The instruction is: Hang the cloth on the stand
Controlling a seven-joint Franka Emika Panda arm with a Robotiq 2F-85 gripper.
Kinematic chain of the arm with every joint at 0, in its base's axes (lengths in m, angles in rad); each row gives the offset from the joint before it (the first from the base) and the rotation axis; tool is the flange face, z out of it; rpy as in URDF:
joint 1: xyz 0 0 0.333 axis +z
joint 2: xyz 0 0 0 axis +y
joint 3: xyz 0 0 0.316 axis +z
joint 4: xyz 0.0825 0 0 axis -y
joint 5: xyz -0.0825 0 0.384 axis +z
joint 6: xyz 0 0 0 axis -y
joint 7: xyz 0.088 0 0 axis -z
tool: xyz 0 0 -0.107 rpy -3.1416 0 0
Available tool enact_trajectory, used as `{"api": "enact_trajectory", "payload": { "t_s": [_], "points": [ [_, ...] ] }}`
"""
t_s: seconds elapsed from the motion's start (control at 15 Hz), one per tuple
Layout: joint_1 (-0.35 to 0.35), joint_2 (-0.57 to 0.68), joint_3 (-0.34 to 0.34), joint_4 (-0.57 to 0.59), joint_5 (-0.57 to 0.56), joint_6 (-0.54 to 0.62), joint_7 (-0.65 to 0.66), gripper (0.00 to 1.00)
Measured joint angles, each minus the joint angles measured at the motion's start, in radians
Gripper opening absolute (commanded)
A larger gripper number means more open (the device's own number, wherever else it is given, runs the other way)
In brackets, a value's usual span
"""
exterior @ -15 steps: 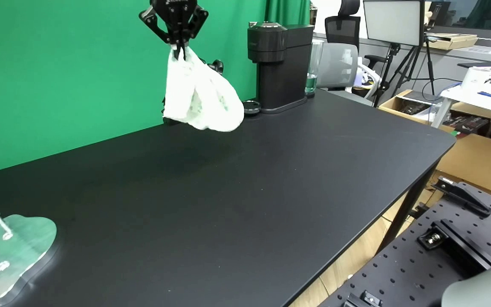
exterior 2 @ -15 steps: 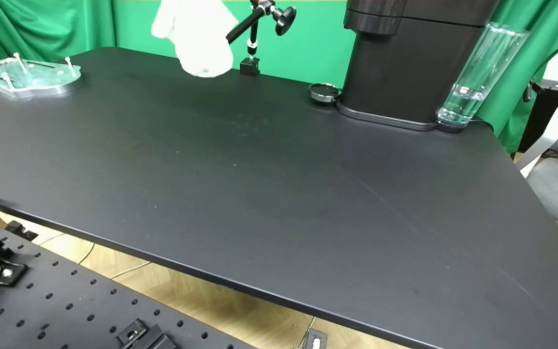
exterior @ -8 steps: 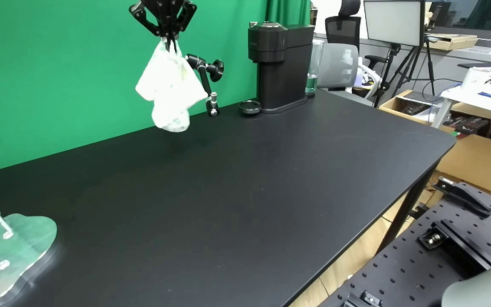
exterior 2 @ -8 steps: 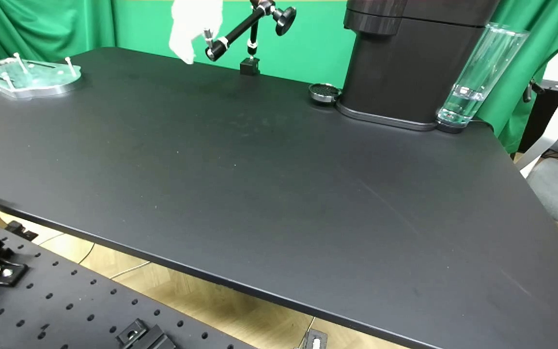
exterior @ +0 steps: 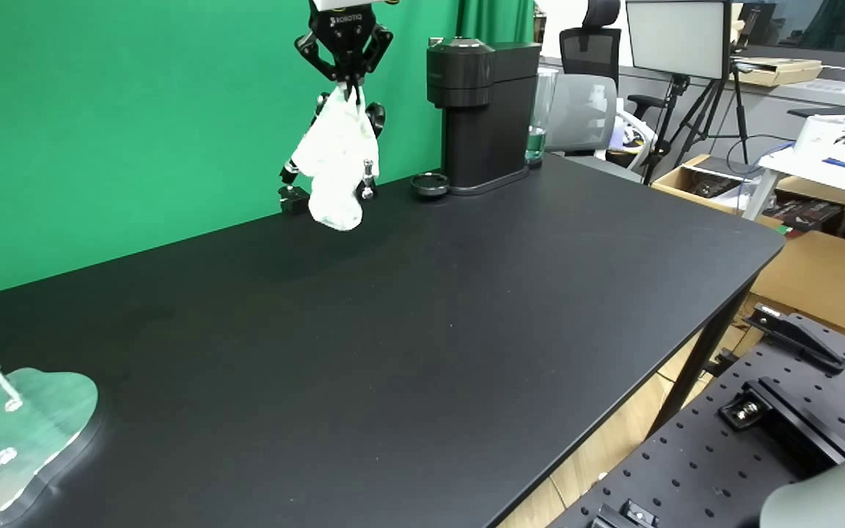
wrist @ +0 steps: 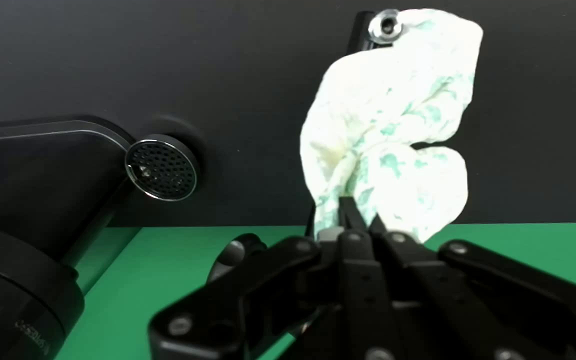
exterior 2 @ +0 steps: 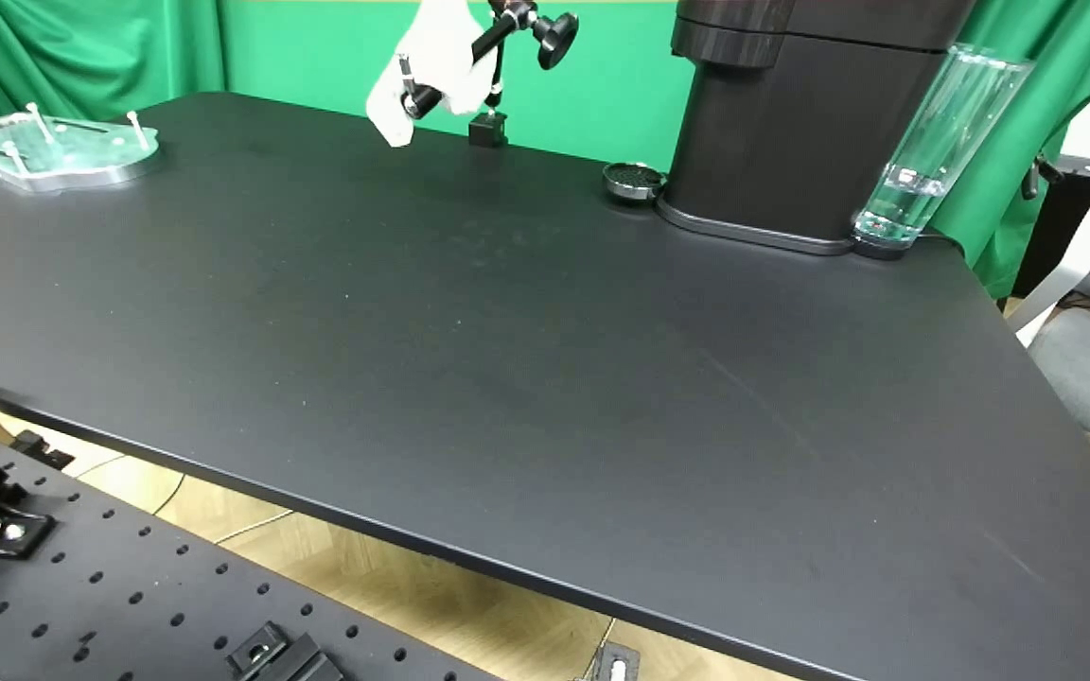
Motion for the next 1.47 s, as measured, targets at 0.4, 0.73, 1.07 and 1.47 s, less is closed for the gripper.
{"api": "enact_trajectory", "payload": {
  "t_s": [0.4, 0.73, 1.07, 1.47],
  "points": [
    [-0.019, 0.013, -0.028, -0.029, 0.014, -0.001, 0.0, 0.0],
    [-0.025, 0.013, -0.028, -0.062, 0.034, -0.007, 0.0, 0.0],
    [-0.025, 0.012, -0.028, -0.069, 0.069, -0.03, 0.0, 0.0],
    [-0.073, 0.007, -0.03, -0.145, 0.196, -0.066, -0.066, 0.0]
  ]
}}
